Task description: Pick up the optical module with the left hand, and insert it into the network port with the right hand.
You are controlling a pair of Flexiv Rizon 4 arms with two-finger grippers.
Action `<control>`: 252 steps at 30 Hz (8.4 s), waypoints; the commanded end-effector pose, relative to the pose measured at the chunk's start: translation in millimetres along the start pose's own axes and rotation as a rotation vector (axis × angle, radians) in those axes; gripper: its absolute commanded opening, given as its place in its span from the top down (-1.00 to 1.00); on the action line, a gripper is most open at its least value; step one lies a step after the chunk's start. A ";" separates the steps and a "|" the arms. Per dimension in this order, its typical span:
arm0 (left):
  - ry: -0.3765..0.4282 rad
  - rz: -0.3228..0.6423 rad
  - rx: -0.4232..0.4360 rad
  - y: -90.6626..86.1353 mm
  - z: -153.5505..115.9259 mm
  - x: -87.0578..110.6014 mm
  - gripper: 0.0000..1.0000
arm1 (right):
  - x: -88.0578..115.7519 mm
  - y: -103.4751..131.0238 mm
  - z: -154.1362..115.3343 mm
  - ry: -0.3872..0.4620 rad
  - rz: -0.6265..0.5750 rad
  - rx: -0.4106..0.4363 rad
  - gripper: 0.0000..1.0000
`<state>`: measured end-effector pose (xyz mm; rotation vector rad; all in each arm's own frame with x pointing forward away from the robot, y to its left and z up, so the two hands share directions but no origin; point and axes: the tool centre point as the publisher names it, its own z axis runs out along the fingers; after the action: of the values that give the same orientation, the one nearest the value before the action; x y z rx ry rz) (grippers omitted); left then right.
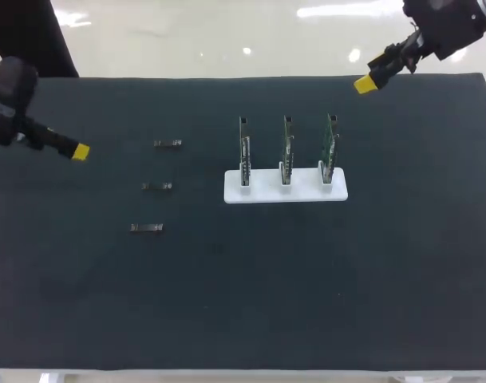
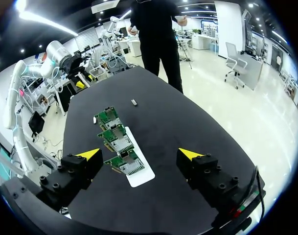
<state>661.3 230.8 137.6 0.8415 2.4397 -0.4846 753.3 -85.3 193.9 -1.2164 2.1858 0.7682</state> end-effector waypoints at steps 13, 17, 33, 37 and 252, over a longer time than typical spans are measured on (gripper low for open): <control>0.359 0.625 -0.159 -6.9 10.6 17.6 -1.00 | 0.2 0.6 -0.3 0.000 0.000 0.001 -1.00; 0.373 0.717 -0.163 -9.4 13.2 22.7 -1.00 | 0.2 0.6 -0.3 0.000 0.000 0.001 -1.00; 0.419 0.842 -0.121 -11.2 8.1 26.5 -1.00 | 0.2 0.6 -0.3 0.000 0.000 0.001 -1.00; 0.448 0.842 -0.107 -8.8 10.5 29.6 -1.00 | 0.2 0.6 -0.3 0.000 0.000 0.001 -1.00; -0.865 0.550 0.659 -148.5 44.9 -131.1 1.00 | 0.2 0.6 -0.3 0.000 0.000 0.001 -1.00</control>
<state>669.8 61.4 197.7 1.2069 1.1710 -1.1867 753.2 -85.4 193.7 -1.2161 2.1857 0.7684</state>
